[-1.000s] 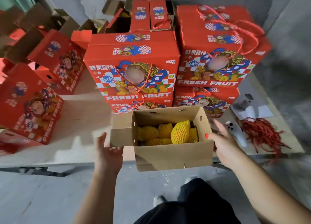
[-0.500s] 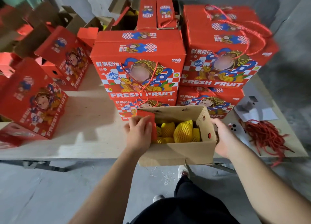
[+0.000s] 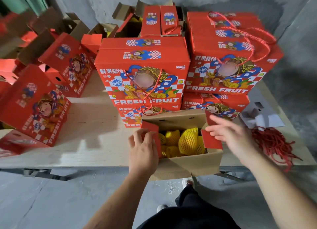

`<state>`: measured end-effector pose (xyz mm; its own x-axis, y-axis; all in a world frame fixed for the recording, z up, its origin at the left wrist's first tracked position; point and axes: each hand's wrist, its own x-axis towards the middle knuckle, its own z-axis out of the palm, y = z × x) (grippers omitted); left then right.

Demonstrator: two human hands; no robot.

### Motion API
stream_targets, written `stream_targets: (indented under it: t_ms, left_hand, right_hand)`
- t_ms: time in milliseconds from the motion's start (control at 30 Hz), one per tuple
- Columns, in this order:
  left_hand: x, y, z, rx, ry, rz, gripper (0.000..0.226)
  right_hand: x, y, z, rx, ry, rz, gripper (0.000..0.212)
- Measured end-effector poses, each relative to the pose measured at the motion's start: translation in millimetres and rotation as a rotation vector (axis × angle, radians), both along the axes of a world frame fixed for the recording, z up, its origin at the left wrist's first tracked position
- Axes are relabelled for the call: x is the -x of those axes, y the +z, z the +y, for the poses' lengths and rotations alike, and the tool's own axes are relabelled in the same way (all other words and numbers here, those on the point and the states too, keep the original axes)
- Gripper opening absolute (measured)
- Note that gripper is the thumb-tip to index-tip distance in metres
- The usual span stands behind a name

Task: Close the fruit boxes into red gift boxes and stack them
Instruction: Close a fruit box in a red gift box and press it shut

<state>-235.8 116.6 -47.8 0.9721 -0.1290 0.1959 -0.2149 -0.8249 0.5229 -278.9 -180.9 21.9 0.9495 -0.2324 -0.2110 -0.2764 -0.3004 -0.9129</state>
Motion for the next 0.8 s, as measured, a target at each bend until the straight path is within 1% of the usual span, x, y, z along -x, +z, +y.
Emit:
stream_targets:
  t_ms: [67, 100, 200, 233, 300, 367, 400, 433, 533, 600, 700, 767, 800]
  left_hand:
    - [1, -1, 1, 0.019, 0.008, -0.006, 0.033]
    - [1, -1, 2, 0.031, 0.011, 0.006, 0.033]
    - [-5, 1, 1, 0.047, 0.004, 0.062, 0.037]
    - [-9, 2, 1, 0.035, -0.012, 0.077, 0.041]
    - [-21, 1, 3, 0.032, -0.054, 0.127, 0.046]
    - [-32, -2, 9, 0.081, -0.077, 0.2, 0.053]
    - [-36, -4, 12, 0.108, -0.084, 0.233, 0.056]
    - [-38, -6, 15, 0.135, -0.091, 0.256, 0.058]
    - [-33, -9, 20, 0.242, -0.111, 0.261, 0.059]
    - [-28, -9, 21, 0.304, -0.111, 0.267, 0.063]
    - [-23, -5, 23, 0.327, -0.15, 0.241, 0.061]
    - [-21, -2, 28, 0.335, -0.186, 0.262, 0.059]
    - [-19, 0, 31, 0.37, -0.211, 0.305, 0.058]
  right_hand:
    - [6, -22, 17, 0.428, 0.119, -0.023, 0.046]
    - [12, -34, 24, 0.571, 0.126, -0.072, 0.049]
    - [26, -59, 28, 0.818, 0.122, -0.242, 0.05]
    - [28, -64, 24, 0.847, 0.121, -0.268, 0.047]
    - [29, -63, 11, 0.776, 0.148, -0.229, 0.041]
    - [30, -56, -7, 0.636, 0.29, -0.123, 0.045]
    - [30, -52, -16, 0.594, 0.385, -0.09, 0.048]
    - [30, -49, -25, 0.586, 0.471, -0.062, 0.057]
    - [25, -38, -41, 0.719, 0.629, 0.071, 0.094]
    - [21, -39, -47, 0.816, 0.683, 0.112, 0.11]
    - [21, -46, -48, 0.877, 0.689, 0.078, 0.118]
    - [23, -49, -47, 0.824, 0.643, 0.077, 0.116]
    - [25, -49, -47, 0.787, 0.631, 0.069, 0.113]
